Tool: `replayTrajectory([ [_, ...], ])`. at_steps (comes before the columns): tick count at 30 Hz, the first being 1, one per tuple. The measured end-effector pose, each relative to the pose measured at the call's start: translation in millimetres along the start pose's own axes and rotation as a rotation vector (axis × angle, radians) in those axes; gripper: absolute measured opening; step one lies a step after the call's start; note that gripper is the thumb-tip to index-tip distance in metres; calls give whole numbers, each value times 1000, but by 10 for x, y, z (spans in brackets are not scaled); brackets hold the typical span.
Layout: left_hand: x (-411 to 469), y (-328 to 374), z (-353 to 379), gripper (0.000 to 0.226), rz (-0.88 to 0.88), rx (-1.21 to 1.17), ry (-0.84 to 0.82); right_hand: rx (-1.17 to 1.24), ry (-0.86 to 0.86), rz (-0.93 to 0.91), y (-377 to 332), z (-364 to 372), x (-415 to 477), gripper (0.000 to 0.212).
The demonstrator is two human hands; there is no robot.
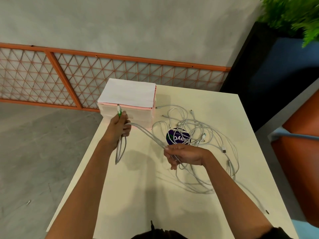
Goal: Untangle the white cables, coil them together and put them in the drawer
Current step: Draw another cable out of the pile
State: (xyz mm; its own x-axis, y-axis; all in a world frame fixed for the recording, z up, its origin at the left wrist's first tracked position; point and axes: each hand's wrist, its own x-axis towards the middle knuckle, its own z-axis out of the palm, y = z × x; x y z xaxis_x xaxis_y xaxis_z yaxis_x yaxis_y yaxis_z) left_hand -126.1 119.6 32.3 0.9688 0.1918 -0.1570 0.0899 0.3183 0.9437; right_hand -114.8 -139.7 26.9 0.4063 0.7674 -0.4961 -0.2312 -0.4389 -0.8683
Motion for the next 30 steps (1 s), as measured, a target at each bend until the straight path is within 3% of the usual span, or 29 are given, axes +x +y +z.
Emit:
replayTrajectory([
  [4, 85, 71, -211, 34, 48, -163, 105, -54, -8, 93, 172, -53, -101, 42],
  [12, 119, -118, -376, 34, -28, -35, 207, 41, 165, 96, 269, -73, -163, 40],
  [17, 104, -181, -586, 35, -18, -117, 291, 43, 65, 191, 301, -168, -330, 37],
  [23, 65, -267, -660, 33, -29, -43, 369, -17, 6, 281, 305, -217, -485, 36],
  [30, -23, -424, -628, 32, -5, 98, 449, -178, 179, 276, 302, -296, -763, 41],
])
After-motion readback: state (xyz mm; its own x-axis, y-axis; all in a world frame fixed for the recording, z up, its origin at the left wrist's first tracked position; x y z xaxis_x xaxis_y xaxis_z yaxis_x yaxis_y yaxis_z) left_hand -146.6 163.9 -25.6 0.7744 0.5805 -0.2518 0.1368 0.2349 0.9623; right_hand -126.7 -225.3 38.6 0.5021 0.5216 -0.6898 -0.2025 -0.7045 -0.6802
